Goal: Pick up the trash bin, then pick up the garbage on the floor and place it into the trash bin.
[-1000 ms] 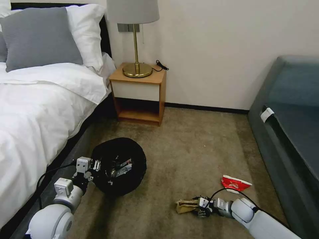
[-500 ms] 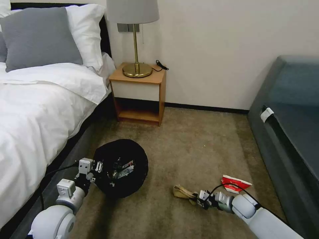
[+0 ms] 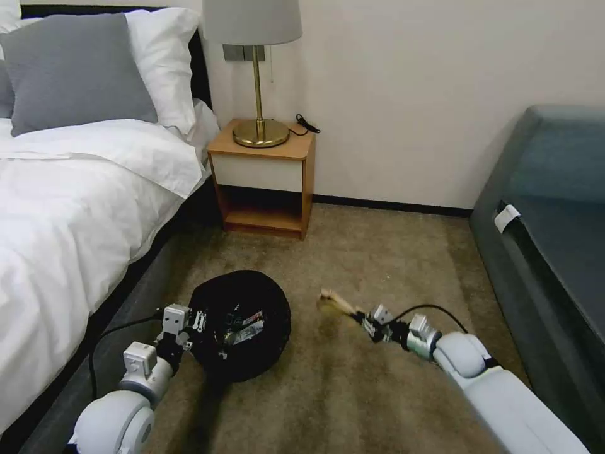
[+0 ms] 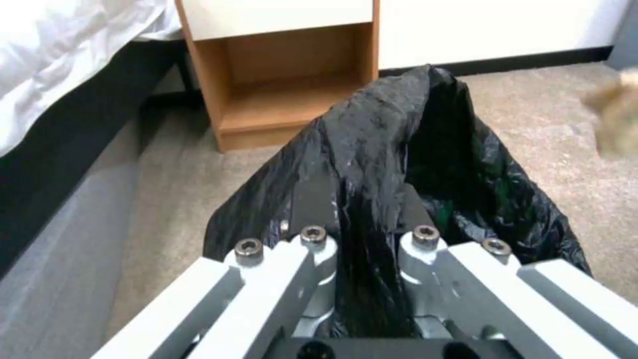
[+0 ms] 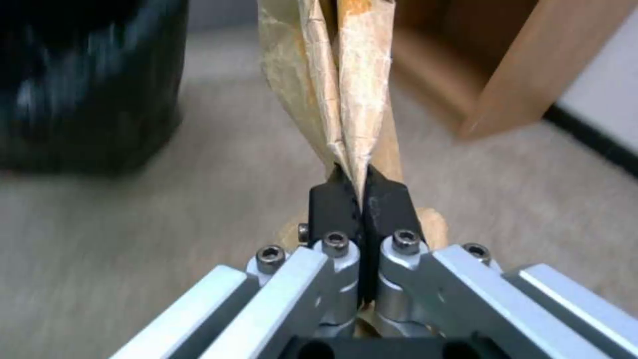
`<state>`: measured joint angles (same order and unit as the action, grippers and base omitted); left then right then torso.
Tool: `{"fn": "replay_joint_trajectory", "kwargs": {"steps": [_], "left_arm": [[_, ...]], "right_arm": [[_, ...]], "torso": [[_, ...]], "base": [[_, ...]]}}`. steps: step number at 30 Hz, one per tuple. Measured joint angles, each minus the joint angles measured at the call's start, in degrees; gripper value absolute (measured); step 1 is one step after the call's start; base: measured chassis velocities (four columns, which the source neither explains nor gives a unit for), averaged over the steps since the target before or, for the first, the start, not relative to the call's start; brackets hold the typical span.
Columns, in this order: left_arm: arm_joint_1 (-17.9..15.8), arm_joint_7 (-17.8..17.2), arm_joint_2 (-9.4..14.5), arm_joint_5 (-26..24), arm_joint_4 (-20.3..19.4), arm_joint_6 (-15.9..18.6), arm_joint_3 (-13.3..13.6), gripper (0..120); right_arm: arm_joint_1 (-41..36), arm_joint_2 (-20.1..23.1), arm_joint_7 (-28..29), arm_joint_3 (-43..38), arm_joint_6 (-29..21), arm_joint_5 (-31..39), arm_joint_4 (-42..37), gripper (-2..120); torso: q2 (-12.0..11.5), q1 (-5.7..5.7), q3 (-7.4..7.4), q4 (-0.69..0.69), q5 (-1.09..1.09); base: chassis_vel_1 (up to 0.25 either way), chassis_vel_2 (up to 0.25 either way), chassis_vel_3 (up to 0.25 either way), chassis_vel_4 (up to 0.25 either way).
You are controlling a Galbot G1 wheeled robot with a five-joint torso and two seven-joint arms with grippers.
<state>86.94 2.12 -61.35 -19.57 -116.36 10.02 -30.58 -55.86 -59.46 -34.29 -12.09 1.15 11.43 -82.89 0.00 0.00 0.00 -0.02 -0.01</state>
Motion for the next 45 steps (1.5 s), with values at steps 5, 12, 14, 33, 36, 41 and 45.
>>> {"fn": "replay_joint_trajectory", "kwargs": {"steps": [5,12,14,33,36,41,45], "left_arm": [[-1.29,-0.09,1.31,-1.02,0.35,0.5,0.71,7],[-2.26,-0.22,2.98,-2.83,0.35,0.88,0.75,7],[-2.53,-0.34,3.39,-3.58,0.33,0.92,0.64,7],[-2.47,-1.14,4.01,-7.07,-1.81,0.71,-1.11,7],[-2.39,-1.24,3.99,-7.23,-2.09,0.58,-1.17,7],[-2.24,-1.27,3.77,-7.23,-2.37,0.54,-1.0,7],[-1.93,-1.25,3.47,-7.11,-2.49,0.44,-0.82,7]], "right_arm": [[2.96,-6.18,1.36,0.09,-1.94,7.61,-2.03,0],[3.15,-13.08,4.6,5.01,-7.43,22.2,-6.92,0],[2.66,-14.99,5.4,6.62,-8.85,25.62,-8.21,0],[-2.1,-19.39,5.7,11.43,-8.17,21.06,-5.54,0],[-3.11,-18.8,5.24,11.73,-7.4,18.95,-4.9,0],[-3.86,-18.26,5.91,12.16,-6.24,15.96,-4.09,2],[-4.25,-18.18,6.51,12.3,-5.95,15.42,-3.92,19]], "torso": [[0.0,0.0,0.0,0.01,0.0],[0.0,0.0,0.0,0.03,0.0],[0.0,0.0,0.0,0.02,-0.01],[0.0,0.0,0.0,0.02,0.0],[0.0,0.0,0.0,0.01,0.01],[0.0,0.0,-0.01,0.01,0.01],[0.0,0.0,-0.01,0.01,0.01]], "base": [[0.0,0.0,0.0,0.0],[0.0,0.0,0.0,0.0],[0.0,0.0,0.0,0.0],[0.0,0.0,0.0,0.0],[0.0,0.0,0.0,0.0],[0.0,0.0,0.0,0.0],[0.0,0.0,0.0,0.0]]}}
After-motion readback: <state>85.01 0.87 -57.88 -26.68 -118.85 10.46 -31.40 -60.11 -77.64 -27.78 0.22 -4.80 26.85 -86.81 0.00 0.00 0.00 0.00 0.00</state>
